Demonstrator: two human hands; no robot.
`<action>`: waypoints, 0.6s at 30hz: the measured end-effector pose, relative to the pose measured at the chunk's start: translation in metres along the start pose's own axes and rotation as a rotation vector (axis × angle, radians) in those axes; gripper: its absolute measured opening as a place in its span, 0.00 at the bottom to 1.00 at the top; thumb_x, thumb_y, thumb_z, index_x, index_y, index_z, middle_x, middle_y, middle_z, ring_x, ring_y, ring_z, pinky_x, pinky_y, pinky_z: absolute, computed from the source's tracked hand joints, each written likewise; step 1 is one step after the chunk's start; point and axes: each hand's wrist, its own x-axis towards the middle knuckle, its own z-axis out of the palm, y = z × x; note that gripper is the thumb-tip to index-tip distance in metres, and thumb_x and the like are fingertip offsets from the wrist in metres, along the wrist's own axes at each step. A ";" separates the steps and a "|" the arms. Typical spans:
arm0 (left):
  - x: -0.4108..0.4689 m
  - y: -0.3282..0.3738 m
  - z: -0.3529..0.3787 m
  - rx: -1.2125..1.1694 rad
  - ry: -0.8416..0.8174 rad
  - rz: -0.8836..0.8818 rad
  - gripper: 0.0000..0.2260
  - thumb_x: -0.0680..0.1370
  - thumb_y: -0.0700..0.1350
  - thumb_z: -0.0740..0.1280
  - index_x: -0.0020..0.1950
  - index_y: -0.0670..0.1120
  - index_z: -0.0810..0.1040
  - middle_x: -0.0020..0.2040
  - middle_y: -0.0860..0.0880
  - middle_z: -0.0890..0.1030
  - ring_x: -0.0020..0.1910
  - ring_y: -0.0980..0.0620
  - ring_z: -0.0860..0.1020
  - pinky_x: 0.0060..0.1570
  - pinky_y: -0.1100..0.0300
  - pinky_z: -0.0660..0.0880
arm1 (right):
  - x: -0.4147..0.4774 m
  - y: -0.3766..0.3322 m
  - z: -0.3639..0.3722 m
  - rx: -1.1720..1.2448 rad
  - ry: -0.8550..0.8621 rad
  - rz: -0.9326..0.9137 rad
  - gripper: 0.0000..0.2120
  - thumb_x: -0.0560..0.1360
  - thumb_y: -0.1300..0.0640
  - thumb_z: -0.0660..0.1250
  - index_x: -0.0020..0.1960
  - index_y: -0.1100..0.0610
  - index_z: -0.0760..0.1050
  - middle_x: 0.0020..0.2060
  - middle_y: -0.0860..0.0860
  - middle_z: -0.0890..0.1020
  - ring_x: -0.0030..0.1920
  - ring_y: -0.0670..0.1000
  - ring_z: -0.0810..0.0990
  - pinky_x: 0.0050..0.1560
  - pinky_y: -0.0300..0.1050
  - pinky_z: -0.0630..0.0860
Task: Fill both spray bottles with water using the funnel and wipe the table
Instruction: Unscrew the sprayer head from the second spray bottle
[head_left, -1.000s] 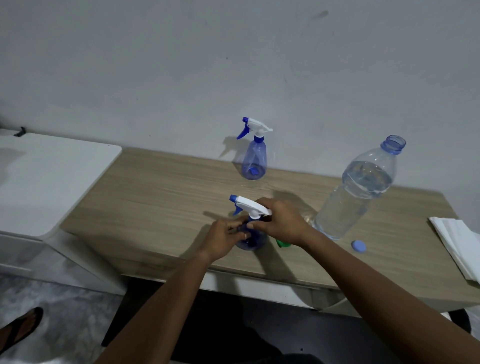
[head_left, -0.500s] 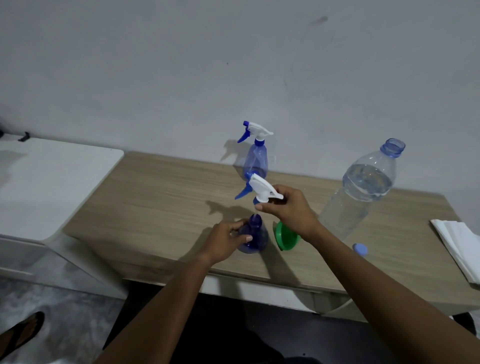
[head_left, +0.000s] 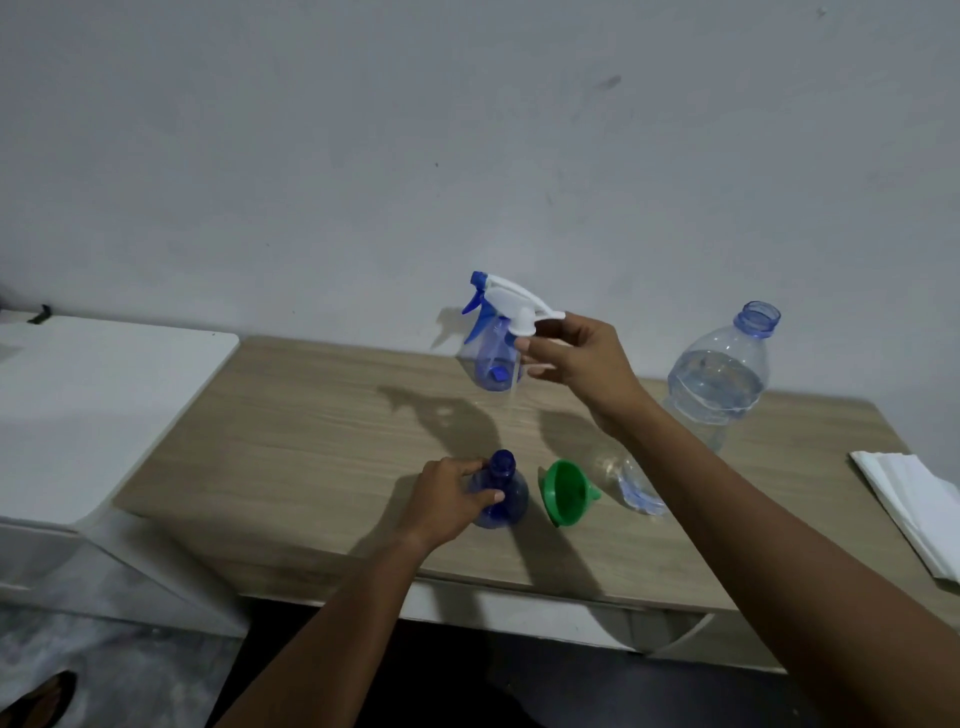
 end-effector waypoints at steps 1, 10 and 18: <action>0.002 0.001 0.000 0.023 -0.003 0.004 0.18 0.70 0.46 0.77 0.59 0.52 0.84 0.51 0.54 0.86 0.51 0.58 0.82 0.55 0.57 0.79 | 0.006 -0.004 -0.002 0.006 0.011 -0.008 0.06 0.74 0.65 0.74 0.50 0.57 0.84 0.46 0.55 0.86 0.43 0.51 0.85 0.44 0.43 0.82; 0.017 0.000 0.001 0.023 -0.038 0.054 0.12 0.69 0.45 0.73 0.52 0.51 0.85 0.43 0.55 0.86 0.43 0.58 0.82 0.47 0.54 0.80 | 0.036 0.040 -0.013 -0.118 0.033 0.019 0.10 0.69 0.67 0.74 0.50 0.61 0.84 0.43 0.52 0.85 0.37 0.51 0.79 0.44 0.49 0.78; 0.027 -0.003 0.001 -0.082 -0.088 0.040 0.15 0.69 0.41 0.75 0.55 0.51 0.85 0.51 0.56 0.86 0.51 0.58 0.83 0.56 0.51 0.80 | 0.048 0.104 -0.027 -0.512 -0.041 0.100 0.10 0.66 0.66 0.78 0.43 0.55 0.83 0.38 0.51 0.85 0.33 0.43 0.79 0.39 0.38 0.75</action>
